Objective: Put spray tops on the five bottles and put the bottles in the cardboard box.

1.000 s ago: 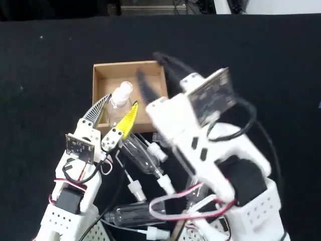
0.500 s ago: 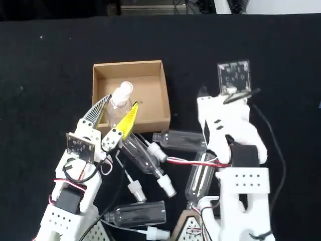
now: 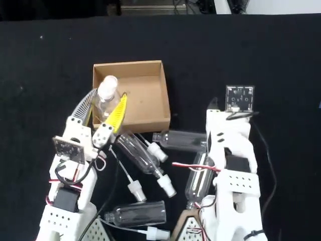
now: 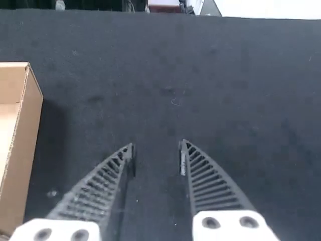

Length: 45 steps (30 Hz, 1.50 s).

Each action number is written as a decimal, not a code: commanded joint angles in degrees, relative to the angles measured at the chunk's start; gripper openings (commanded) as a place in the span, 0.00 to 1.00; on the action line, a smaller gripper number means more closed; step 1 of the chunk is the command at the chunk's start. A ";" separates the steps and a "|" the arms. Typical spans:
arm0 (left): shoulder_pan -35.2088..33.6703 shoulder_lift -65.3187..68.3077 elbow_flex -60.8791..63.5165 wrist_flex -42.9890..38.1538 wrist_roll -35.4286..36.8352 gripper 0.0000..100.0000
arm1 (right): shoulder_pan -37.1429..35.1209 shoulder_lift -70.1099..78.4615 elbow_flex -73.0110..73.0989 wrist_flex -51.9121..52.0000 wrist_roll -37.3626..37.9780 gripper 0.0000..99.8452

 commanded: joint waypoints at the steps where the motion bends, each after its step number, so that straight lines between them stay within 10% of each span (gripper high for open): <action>1: -1.01 5.80 -11.03 -2.11 0.35 0.03 | 0.88 2.86 0.75 -4.04 0.44 0.12; 31: -8.40 97.32 -27.21 -74.81 0.35 0.03 | 0.79 2.86 1.71 -5.01 0.53 0.12; 45: -10.59 113.67 -37.41 -76.57 5.27 0.03 | -0.70 2.86 2.07 -5.01 0.44 0.12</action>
